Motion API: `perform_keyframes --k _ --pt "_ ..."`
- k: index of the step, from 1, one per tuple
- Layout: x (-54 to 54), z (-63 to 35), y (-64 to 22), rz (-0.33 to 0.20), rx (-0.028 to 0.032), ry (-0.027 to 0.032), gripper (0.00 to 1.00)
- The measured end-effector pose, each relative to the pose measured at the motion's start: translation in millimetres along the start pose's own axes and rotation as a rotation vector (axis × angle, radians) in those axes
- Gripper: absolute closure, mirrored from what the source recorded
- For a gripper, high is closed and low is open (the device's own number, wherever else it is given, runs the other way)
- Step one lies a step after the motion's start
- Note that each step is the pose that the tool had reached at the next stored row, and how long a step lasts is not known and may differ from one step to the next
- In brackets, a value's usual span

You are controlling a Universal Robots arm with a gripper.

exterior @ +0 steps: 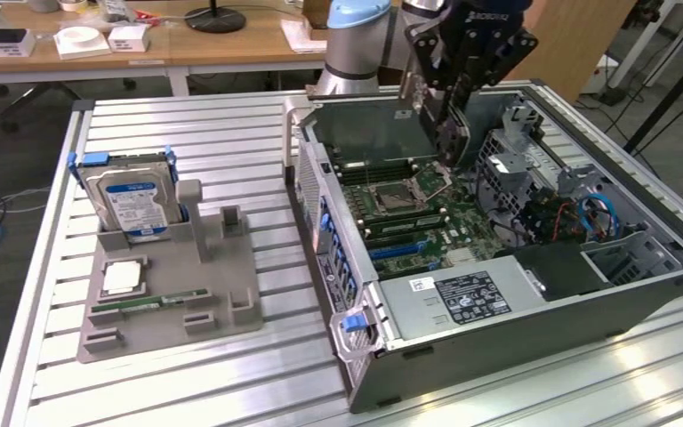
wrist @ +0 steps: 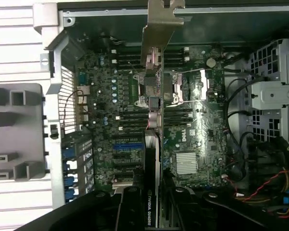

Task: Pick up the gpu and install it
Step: 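Pick up the gpu and move the gpu toward the slot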

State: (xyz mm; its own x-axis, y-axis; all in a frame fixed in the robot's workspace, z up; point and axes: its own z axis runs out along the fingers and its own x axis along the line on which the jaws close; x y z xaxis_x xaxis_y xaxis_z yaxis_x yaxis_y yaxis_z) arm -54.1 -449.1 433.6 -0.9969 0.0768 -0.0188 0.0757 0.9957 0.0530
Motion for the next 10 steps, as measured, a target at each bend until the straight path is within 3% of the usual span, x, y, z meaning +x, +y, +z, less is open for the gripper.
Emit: perform_keyframes --k 10 --pt "-30.6 0.7 3.2 0.0 0.0001 0.0 0.74"
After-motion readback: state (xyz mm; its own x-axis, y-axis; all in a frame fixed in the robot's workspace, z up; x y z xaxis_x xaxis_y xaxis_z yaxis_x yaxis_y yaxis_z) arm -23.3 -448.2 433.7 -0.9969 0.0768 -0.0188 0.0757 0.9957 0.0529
